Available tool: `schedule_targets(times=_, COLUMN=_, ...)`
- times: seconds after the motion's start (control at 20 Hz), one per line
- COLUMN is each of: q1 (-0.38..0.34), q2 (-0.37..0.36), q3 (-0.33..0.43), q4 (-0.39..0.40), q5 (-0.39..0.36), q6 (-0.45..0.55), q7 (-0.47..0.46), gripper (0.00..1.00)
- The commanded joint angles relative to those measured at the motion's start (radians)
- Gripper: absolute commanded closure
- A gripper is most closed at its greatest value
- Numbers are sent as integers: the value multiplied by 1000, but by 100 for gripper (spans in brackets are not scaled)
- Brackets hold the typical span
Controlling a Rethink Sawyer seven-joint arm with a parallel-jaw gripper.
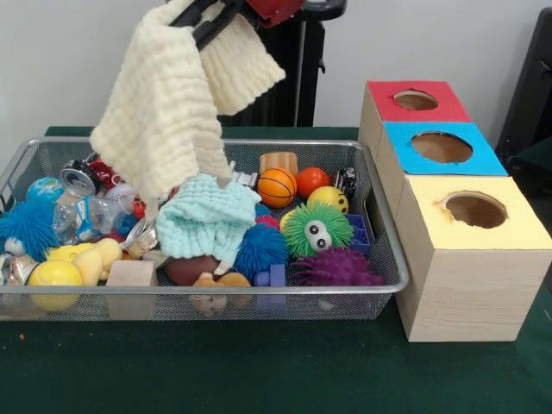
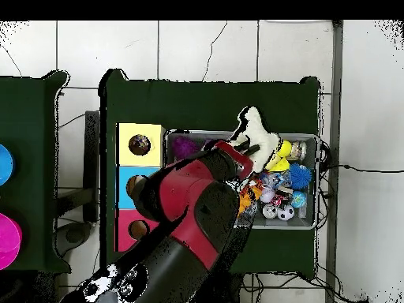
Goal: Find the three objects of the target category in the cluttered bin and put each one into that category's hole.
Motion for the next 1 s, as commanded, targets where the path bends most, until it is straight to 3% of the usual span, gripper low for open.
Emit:
schedule_targets(times=0.05, q1=-16, q2=11, q3=60, q4=80, q5=-29, q6=98, q7=86, gripper=100)
schedule_targets(times=0.3, q1=-23, q2=8, q3=84, q4=92, q5=-13, q6=98, q7=98, gripper=100)
schedule_targets(times=0.55, q1=-74, q2=-17, q3=232, q4=155, q5=60, q6=51, q7=147, gripper=100)
schedule_targets(times=0.85, q1=-214, q2=-66, q3=468, q4=202, q5=118, q6=32, q7=93, gripper=100)
schedule_targets(times=1.0, q1=-260, q2=-77, q3=542, q4=214, q5=132, q6=38, q7=79, gripper=100)
